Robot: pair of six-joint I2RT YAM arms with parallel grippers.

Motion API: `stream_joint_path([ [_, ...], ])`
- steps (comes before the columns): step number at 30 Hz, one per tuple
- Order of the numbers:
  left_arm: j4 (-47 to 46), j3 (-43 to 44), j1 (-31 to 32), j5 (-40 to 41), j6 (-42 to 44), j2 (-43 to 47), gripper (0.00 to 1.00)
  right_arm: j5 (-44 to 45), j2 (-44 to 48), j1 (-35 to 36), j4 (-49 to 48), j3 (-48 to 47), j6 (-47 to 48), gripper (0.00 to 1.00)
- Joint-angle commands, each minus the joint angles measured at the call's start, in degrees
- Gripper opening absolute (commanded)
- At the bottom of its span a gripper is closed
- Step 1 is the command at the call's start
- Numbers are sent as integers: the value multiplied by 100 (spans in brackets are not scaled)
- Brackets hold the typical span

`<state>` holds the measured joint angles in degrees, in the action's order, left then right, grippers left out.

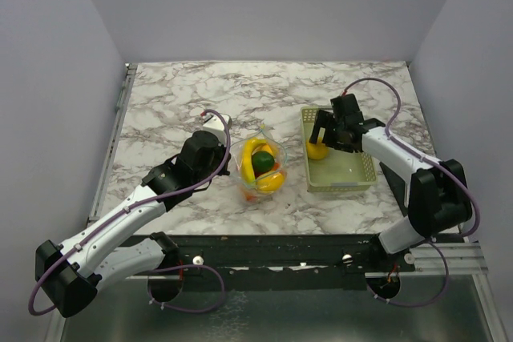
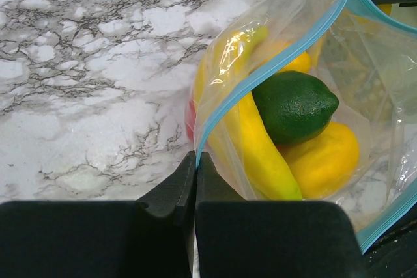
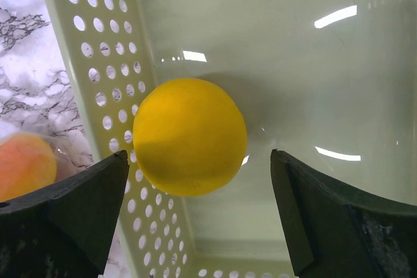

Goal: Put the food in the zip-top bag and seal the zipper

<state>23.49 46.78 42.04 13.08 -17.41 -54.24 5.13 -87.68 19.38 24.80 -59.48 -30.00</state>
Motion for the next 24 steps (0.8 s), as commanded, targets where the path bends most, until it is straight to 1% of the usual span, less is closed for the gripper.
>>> stream_joint_path([
  [1,112,-47,-33,-69,74,-25,0,-248,-209,-58,-238,57,-62,95],
  [13,112,-55,-29,-77,78,-25,0,-269,-635,-79,-414,82,-188,94],
  [16,112,-62,-34,-86,79,-34,0,-213,-646,-75,-438,130,-203,88],
  [19,112,-54,-29,-78,73,-34,0,-117,-558,-80,-421,165,-213,78],
  [24,112,-47,-33,-86,80,-25,0,7,-282,-89,-253,168,-192,55],
])
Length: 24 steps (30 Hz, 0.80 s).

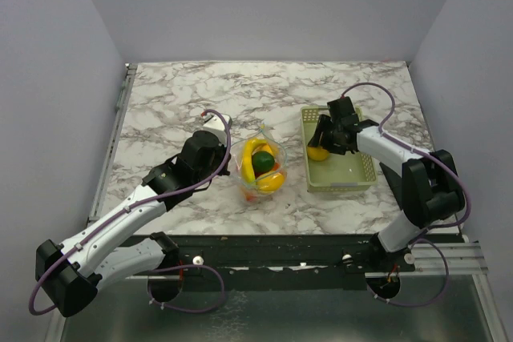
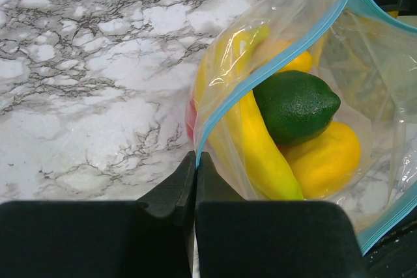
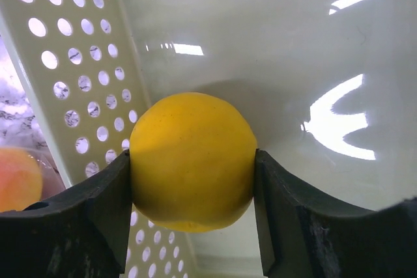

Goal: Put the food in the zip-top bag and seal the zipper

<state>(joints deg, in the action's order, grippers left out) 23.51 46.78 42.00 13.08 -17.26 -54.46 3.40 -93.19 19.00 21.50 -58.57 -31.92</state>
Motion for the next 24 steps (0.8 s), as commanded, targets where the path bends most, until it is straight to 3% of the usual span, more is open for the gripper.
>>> stream_joint_path([
  [1,110,-47,-25,-86,62,-4,0,238,353,-40,127,70,-3,50],
  [3,108,-51,-25,-93,64,4,0,329,520,-44,230,74,-7,41],
  [7,106,-53,-30,-103,64,5,0,292,985,-40,390,98,-24,35],
  [17,118,-47,-27,-96,50,-21,0,-471,2233,-6,637,-41,52,31],
  [24,119,-52,-25,-78,47,5,0,-748,2820,453,816,-411,179,31],
])
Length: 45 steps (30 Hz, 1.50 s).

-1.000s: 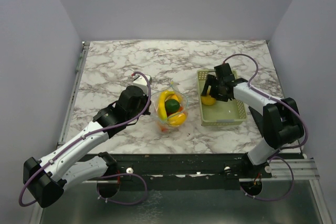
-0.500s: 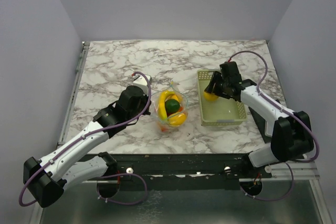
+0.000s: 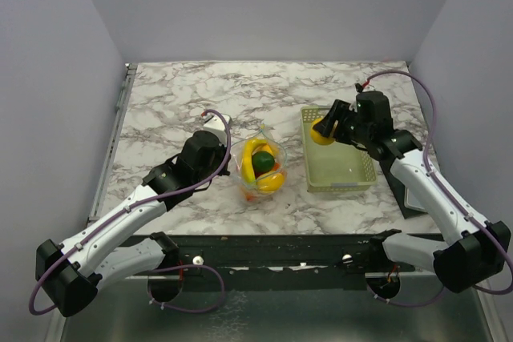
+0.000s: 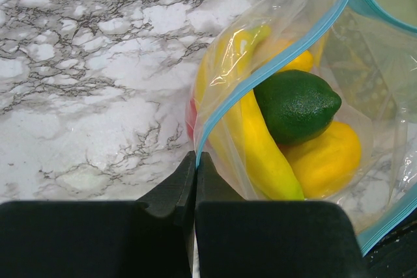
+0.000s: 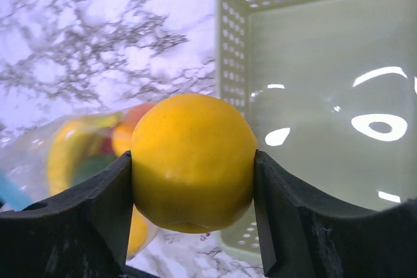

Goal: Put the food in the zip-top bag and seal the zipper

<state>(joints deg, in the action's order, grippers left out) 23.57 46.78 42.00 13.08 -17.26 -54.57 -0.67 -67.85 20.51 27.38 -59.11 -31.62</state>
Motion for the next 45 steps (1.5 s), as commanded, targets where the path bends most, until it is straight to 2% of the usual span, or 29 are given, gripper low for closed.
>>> stream_joint_path([
  [1,112,-54,-25,-70,45,23,0,-319,331,435,263,-441,170,31],
  [12,110,-58,-25,-108,38,57,0,185,264,2256,361,-1353,375,31],
  [19,112,-57,-29,-128,35,78,0,691,-287,3196,466,-1773,532,31],
  [24,108,-47,-29,-164,38,93,0,1391,-1053,3761,869,-2164,686,31],
  [31,102,-47,-29,-215,38,147,0,2160,-1864,3899,1382,-2447,549,31],
  [45,-3,-64,-32,-463,28,299,0,2612,-2999,3914,1917,-2306,56,31],
])
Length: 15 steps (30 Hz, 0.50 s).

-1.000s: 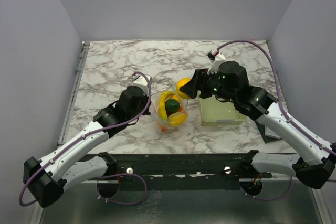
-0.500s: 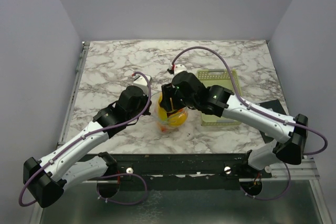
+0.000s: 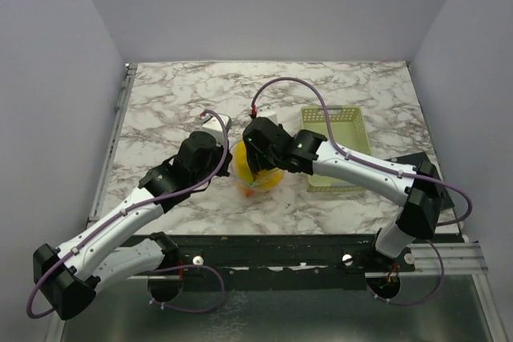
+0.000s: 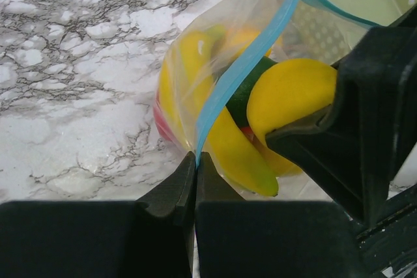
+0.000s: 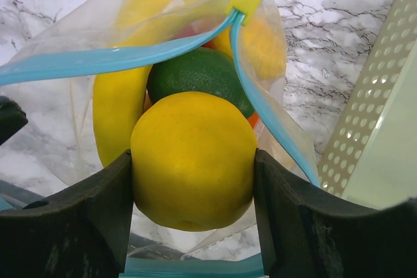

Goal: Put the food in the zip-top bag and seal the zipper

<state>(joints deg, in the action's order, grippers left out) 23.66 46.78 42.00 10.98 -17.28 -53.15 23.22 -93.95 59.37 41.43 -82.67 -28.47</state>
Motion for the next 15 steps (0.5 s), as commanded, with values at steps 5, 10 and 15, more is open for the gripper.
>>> stream_joint_path([
  [5,-99,-93,-25,-403,31,224,0,259,-283,91,494,-14,-278,46],
  [10,-114,-100,-31,-396,25,217,0,241,-23,125,500,-165,-281,71],
  [15,-114,-99,-25,-386,22,218,0,237,211,224,537,-363,-350,84],
])
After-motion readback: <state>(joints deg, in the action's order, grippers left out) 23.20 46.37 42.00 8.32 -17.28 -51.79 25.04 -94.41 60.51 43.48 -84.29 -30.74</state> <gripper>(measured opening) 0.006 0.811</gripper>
